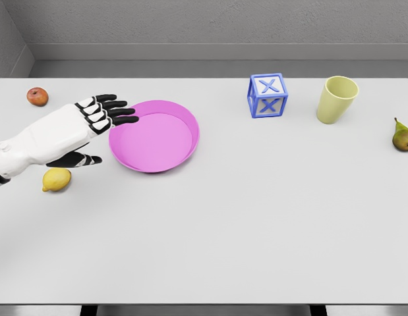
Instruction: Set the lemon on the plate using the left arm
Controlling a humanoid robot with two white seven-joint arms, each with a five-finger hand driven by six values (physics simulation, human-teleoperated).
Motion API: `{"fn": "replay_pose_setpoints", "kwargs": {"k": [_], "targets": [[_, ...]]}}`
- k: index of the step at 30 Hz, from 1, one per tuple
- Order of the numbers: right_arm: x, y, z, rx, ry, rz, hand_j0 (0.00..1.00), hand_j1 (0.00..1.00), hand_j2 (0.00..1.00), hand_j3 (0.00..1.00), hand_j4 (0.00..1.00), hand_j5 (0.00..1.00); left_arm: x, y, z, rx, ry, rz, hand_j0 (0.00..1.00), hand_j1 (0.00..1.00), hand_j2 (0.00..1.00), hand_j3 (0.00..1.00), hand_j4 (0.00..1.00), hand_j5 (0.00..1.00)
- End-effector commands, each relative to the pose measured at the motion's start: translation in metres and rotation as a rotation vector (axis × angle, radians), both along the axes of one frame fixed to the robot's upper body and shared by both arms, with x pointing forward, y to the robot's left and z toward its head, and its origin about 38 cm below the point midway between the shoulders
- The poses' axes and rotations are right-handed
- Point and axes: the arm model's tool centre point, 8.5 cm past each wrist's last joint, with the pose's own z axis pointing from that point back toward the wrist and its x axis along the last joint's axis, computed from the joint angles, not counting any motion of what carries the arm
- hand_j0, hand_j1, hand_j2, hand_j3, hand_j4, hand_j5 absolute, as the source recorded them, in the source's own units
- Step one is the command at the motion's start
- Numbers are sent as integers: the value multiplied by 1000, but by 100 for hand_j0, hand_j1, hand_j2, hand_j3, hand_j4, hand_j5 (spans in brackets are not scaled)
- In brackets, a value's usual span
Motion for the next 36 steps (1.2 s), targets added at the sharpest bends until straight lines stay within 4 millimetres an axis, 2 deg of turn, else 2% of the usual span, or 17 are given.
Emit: {"fn": "replay_pose_setpoints", "kwargs": {"k": [1, 5, 11, 13, 16, 18, 23, 27, 29, 32, 36], "targets": [[0, 0, 0, 0, -1, 0, 100, 100, 100, 100, 100, 100, 0, 1, 1, -4, 3, 0, 100, 100, 100, 100, 100, 100], [-5, 0, 0, 0, 10, -1, 100, 100, 100, 100, 100, 100, 0, 2, 3, 8, -3, 2, 100, 100, 100, 100, 100, 100], [-5, 0, 0, 0, 12, 1, 100, 100, 100, 100, 100, 100, -5, 37, 15, 188, 1, 40, 100, 100, 100, 100, 100, 100], [-5, 0, 0, 0, 12, -1, 100, 100, 100, 100, 100, 100, -6, 40, 12, 240, -4, 42, 100, 100, 100, 100, 100, 100], [-5, 0, 0, 0, 12, 1, 100, 100, 100, 100, 100, 100, -12, 43, -1, 256, 34, 42, 100, 100, 100, 100, 100, 100], [-5, 0, 0, 0, 12, 1, 100, 100, 100, 100, 100, 100, -12, 47, -3, 260, 43, 51, 100, 100, 100, 100, 100, 100], [-5, 0, 0, 0, 10, 1, 100, 100, 100, 100, 100, 100, -19, 53, -25, 199, 133, 71, 100, 100, 100, 100, 100, 100], [-5, 0, 0, 0, 12, 1, 100, 100, 100, 100, 100, 100, -17, 79, -37, 167, 294, 134, 100, 100, 100, 100, 100, 100], [-5, 0, 0, 0, 10, 1, 100, 100, 100, 100, 100, 100, -18, 93, -49, 182, 408, 160, 100, 100, 100, 100, 100, 100], [-5, 0, 0, 0, 12, 1, 100, 100, 100, 100, 100, 100, -26, 100, -61, 243, 519, 152, 100, 100, 100, 100, 100, 100], [-5, 0, 0, 0, 12, 1, 100, 100, 100, 100, 100, 100, -26, 99, -58, 278, 524, 141, 100, 100, 100, 100, 100, 100]]}}
